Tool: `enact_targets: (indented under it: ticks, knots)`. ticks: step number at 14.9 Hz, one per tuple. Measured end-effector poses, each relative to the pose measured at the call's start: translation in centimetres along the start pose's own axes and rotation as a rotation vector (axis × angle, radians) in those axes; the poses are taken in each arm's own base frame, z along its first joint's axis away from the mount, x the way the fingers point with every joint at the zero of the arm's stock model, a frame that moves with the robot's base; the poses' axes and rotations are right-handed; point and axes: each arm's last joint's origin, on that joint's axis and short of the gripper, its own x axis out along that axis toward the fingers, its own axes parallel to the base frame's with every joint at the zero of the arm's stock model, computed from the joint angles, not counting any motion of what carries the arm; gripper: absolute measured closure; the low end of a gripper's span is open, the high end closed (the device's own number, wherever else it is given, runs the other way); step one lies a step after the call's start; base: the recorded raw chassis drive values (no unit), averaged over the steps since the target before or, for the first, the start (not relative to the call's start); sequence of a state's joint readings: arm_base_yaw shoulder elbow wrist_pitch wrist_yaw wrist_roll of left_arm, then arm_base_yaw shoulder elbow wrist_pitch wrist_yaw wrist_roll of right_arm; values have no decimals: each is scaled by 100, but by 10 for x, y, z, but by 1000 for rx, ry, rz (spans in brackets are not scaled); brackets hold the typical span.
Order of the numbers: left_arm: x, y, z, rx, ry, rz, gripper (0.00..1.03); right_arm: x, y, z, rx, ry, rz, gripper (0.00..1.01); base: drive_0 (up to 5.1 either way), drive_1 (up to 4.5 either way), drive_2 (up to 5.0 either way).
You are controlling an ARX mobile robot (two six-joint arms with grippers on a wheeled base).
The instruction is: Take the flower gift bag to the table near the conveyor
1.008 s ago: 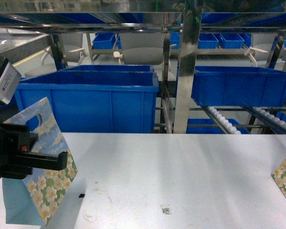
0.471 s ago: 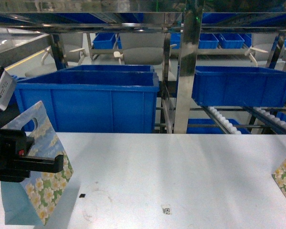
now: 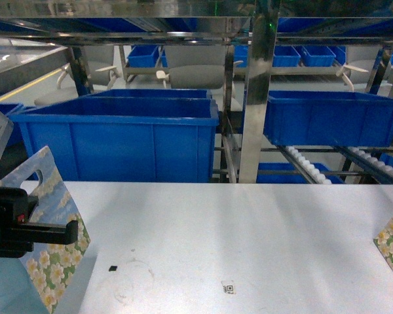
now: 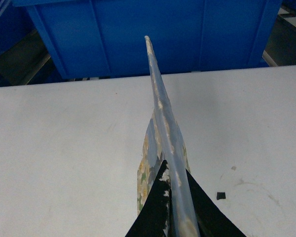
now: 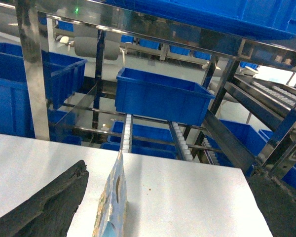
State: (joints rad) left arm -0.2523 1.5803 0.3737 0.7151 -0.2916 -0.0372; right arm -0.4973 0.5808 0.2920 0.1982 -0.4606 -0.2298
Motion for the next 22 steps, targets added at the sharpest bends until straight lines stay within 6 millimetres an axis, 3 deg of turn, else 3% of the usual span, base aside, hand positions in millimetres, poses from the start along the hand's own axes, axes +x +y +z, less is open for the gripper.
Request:
enact_targets:
  ticks: [5, 7, 16, 17, 22]
  knots:
    - [4, 0, -19, 22, 16, 17, 101, 0, 0, 0, 0, 0, 0, 3, 0, 0, 0]
    - [-3, -14, -30, 33, 48, 15, 101, 0, 0, 0, 0, 0, 0, 3, 0, 0, 0]
    - [-22, -15, -16, 49, 38, 14, 8, 0, 0, 0, 0, 0, 0, 3, 0, 0, 0]
    - [-25, -14, -13, 66, 35, 16, 4, 0, 0, 0, 0, 0, 0, 3, 0, 0, 0]
    - [-45, -5, 5, 131, -11, 1, 5, 0, 0, 0, 0, 0, 0, 3, 0, 0, 0]
